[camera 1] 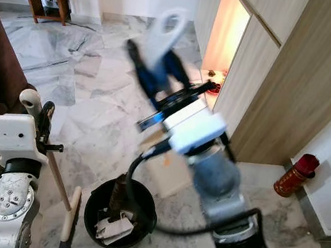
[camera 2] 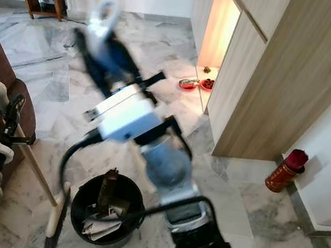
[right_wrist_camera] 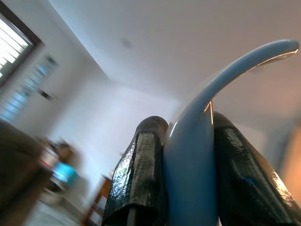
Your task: Sweep floor
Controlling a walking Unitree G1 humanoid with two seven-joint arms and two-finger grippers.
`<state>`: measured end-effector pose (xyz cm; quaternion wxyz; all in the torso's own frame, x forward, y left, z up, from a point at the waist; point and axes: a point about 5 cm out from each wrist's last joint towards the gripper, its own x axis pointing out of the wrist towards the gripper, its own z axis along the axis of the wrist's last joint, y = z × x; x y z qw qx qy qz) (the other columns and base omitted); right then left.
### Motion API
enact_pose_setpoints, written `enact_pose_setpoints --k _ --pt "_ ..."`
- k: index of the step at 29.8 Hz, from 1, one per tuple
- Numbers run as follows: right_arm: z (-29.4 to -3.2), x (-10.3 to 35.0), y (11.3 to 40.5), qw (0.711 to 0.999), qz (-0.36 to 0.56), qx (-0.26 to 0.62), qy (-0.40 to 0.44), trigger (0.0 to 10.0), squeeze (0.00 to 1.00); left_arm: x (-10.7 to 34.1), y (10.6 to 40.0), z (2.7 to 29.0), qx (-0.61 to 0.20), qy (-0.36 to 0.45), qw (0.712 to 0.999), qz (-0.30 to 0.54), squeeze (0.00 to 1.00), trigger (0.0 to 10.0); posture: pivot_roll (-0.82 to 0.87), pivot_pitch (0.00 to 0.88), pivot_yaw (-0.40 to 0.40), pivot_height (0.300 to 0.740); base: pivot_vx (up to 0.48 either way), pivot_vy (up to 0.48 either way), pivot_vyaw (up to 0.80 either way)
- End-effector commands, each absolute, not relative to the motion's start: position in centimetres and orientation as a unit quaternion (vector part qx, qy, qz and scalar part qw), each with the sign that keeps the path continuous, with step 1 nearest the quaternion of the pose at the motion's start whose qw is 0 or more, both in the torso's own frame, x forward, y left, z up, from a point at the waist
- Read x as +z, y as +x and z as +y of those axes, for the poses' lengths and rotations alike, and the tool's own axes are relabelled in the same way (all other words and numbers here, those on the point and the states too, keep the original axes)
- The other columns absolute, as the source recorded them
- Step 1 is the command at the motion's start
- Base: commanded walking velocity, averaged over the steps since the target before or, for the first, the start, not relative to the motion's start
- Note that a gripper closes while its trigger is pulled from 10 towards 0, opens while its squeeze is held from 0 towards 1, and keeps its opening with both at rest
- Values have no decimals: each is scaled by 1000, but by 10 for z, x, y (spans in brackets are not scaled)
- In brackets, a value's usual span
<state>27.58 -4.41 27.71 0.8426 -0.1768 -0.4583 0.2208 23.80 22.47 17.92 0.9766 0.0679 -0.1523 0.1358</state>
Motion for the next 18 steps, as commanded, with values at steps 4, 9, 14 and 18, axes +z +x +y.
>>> enact_pose_setpoints --k 4,9,14,18 --pt "-76 270 290 860 -439 159 -208 10000 0 187 233 224 131 74 973 -177 0 10000 54 78 9 740 0 0 0" --pt "-107 251 299 875 -405 107 -242 10000 0 185 229 225 128 77 974 -171 0 10000 52 77 10 740 0 0 0" --pt "-118 233 301 889 -379 98 -238 10000 0 184 226 226 124 79 975 -166 0 10000 50 66 18 740 0 0 0" --pt "-124 219 303 897 -359 88 -241 10000 0 182 225 226 122 80 976 -163 0 10000 52 62 21 740 0 0 0"
